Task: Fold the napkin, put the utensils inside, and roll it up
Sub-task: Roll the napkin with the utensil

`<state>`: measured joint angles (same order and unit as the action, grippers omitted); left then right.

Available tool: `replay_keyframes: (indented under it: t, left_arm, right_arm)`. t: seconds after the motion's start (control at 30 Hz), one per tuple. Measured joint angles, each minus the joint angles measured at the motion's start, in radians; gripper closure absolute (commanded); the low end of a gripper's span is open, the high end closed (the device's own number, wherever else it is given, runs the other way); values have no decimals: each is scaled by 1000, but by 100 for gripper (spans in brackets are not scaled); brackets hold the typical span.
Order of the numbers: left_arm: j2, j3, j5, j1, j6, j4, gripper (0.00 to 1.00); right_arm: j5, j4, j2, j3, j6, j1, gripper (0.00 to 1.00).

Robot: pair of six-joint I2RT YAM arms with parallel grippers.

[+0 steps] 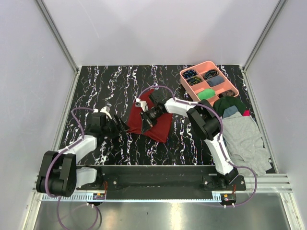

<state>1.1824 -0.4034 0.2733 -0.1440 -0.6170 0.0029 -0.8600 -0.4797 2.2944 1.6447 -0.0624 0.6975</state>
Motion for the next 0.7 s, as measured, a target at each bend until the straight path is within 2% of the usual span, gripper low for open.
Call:
replay_keyframes:
  t: [0.2, 0.33, 0.4, 0.5, 0.63, 0.67, 0.7]
  left_arm:
    - [77, 0, 52, 0, -71, 136, 26]
    - [62, 26, 59, 0, -126, 229, 25]
    - [39, 50, 56, 0, -154, 263, 21]
    - [34, 55, 55, 0, -176, 291, 22]
    - [129, 16, 67, 0, -178, 292, 32]
    - [159, 6, 71, 0, -180, 290, 36]
    - [182, 0, 76, 0, -182, 288, 44]
  right_arm:
    - [-15, -6, 16, 7, 0, 0, 100]
    - [-18, -9, 17, 7, 0, 0, 100]
    - [-18, -12, 17, 7, 0, -1, 100]
    - [-18, -13, 17, 7, 0, -1, 100]
    - [-18, -16, 17, 7, 0, -1, 100]
    - [-18, -16, 17, 7, 0, -1, 100]
    - [-18, -16, 17, 7, 0, -1, 100]
